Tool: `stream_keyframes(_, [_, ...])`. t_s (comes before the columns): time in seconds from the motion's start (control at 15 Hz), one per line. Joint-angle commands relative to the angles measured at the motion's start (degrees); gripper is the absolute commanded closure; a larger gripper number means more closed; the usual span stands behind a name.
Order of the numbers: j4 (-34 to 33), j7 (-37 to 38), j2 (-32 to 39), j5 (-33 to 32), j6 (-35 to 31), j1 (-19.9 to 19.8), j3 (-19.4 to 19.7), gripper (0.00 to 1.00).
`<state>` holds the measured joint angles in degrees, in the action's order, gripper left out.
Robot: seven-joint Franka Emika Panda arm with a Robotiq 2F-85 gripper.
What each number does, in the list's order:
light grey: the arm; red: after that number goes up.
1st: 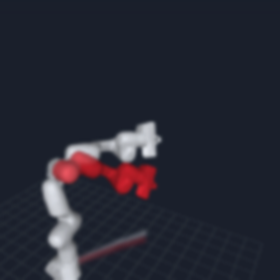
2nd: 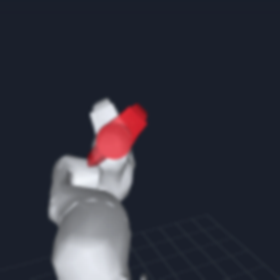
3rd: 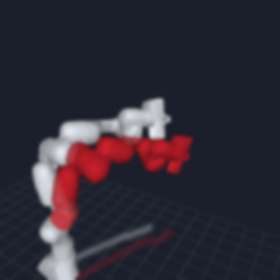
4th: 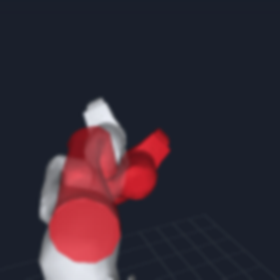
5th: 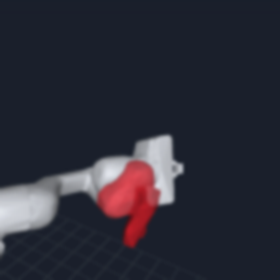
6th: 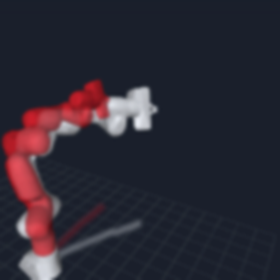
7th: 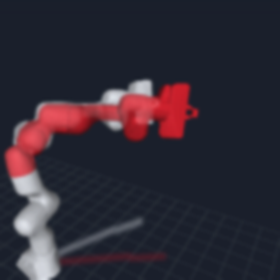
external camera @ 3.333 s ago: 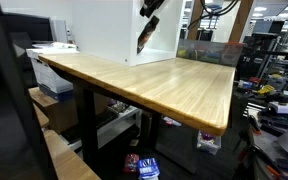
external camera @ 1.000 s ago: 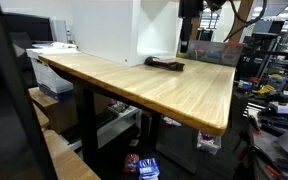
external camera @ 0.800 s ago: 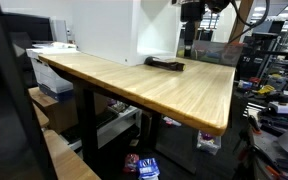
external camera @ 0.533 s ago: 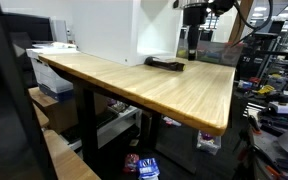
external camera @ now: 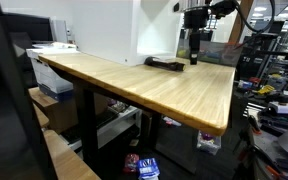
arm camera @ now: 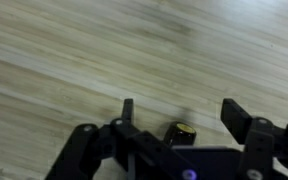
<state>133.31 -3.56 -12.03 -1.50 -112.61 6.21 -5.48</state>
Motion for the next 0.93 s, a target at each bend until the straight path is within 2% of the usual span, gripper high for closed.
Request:
stream_keyframes(0.0, [0.28,0.49,0.42,-1.28,-0.87,0.06,-0.54,0.16])
stream_keyframes(0.07, [0.3,0.53,0.54,-1.35,-1.02,0.07,-0.61,0.2])
stream_keyframes(0.2, [0.38,0.65,0.85,-1.49,-1.29,0.07,-0.74,0.38])
stream_keyframes(0.4, [0.34,0.5,1.44,-1.71,-1.76,0.06,-0.84,0.38])
stream_keyframes(0.6, [-0.08,0.97,2.6,-1.94,-2.82,0.05,-1.0,0.31])
stream_keyframes(0.73, [-0.36,1.32,3.4,-2.19,-3.76,0.06,-1.12,0.32])
stream_keyframes(0.87, [-0.61,1.66,4.21,-2.53,-4.9,0.08,-1.23,0.29])
